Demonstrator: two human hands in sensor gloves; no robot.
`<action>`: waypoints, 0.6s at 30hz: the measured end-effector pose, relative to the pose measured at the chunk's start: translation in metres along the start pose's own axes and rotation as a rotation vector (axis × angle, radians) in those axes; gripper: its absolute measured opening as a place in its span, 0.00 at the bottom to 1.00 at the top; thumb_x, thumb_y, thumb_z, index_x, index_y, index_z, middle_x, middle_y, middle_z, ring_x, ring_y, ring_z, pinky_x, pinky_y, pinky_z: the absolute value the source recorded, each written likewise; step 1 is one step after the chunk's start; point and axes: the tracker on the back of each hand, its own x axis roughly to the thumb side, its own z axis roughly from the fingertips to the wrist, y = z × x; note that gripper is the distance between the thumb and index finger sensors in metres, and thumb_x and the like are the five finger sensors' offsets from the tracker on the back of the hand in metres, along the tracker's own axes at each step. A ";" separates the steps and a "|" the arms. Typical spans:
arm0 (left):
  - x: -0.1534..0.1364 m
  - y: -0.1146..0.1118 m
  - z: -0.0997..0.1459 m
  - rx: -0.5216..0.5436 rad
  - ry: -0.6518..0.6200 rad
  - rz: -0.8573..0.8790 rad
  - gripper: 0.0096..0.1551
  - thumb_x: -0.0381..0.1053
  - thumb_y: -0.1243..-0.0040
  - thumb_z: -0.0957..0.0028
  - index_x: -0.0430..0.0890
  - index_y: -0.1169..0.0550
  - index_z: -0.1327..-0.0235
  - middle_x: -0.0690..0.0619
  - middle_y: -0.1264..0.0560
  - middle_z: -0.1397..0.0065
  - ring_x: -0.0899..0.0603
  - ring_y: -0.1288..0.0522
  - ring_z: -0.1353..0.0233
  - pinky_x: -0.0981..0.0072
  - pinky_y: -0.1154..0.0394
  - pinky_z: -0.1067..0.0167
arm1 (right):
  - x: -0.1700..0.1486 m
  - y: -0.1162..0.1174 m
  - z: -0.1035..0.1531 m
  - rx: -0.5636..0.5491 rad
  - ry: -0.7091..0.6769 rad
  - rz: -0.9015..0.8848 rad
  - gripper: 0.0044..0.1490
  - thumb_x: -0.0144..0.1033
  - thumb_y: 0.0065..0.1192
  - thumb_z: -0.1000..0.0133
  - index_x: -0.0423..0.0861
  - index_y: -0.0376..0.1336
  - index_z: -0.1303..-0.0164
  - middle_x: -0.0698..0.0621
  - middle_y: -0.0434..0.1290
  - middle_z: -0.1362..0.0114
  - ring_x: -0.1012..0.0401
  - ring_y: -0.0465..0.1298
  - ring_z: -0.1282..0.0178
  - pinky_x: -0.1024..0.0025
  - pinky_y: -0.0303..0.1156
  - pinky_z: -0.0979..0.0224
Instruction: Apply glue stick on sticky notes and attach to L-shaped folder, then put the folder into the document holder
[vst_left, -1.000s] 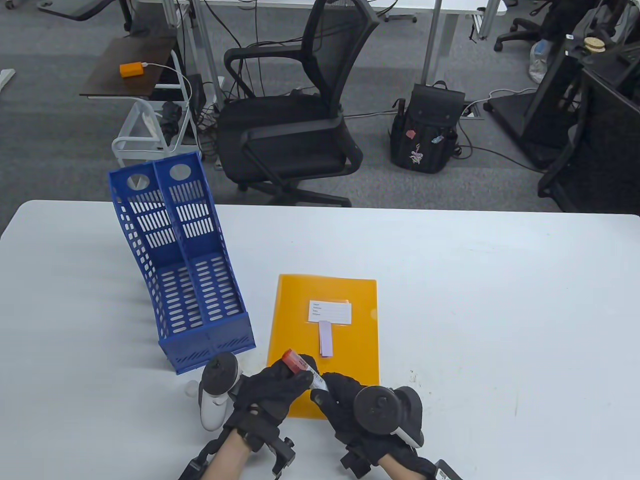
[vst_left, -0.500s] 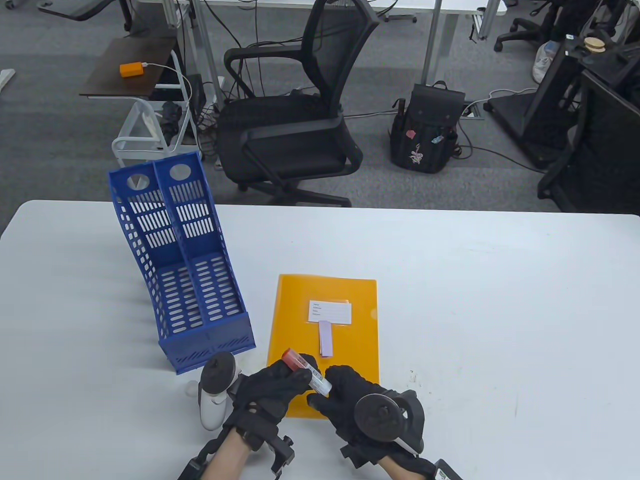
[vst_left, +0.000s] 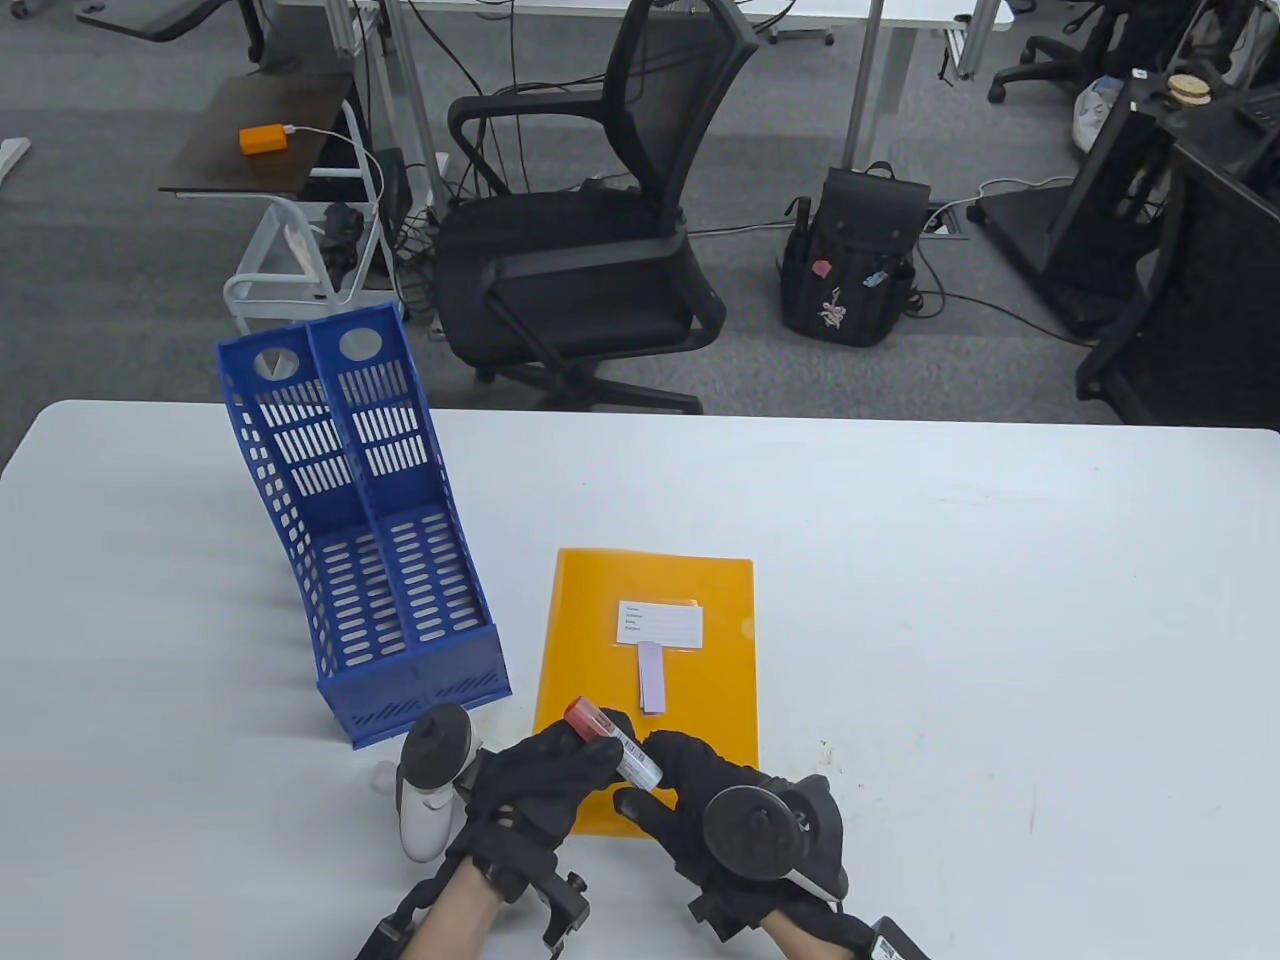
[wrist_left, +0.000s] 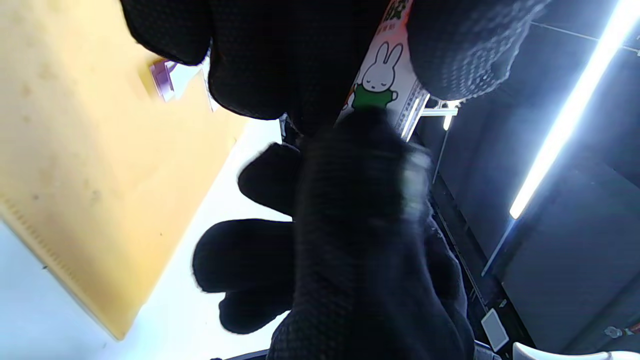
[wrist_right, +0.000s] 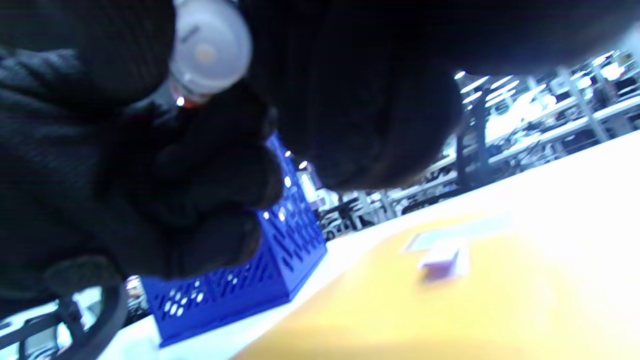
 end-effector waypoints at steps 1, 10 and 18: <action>0.000 0.000 0.000 -0.003 0.001 0.001 0.35 0.59 0.35 0.50 0.39 0.23 0.37 0.42 0.17 0.41 0.37 0.22 0.35 0.37 0.31 0.34 | 0.000 0.001 -0.001 0.017 0.000 -0.022 0.47 0.57 0.46 0.47 0.29 0.68 0.40 0.36 0.81 0.46 0.51 0.85 0.69 0.62 0.80 0.71; 0.002 -0.003 0.001 0.007 -0.005 -0.040 0.35 0.59 0.36 0.50 0.40 0.24 0.36 0.43 0.17 0.40 0.37 0.22 0.35 0.37 0.31 0.34 | -0.002 -0.005 0.001 -0.086 0.018 -0.010 0.44 0.58 0.67 0.53 0.33 0.67 0.44 0.41 0.81 0.50 0.54 0.85 0.70 0.63 0.80 0.70; 0.001 -0.003 0.001 -0.002 0.006 -0.034 0.35 0.59 0.35 0.50 0.40 0.24 0.36 0.43 0.18 0.39 0.37 0.23 0.34 0.36 0.32 0.34 | -0.001 -0.003 -0.002 -0.012 0.035 0.000 0.42 0.57 0.61 0.51 0.33 0.70 0.46 0.39 0.82 0.50 0.52 0.84 0.62 0.61 0.80 0.66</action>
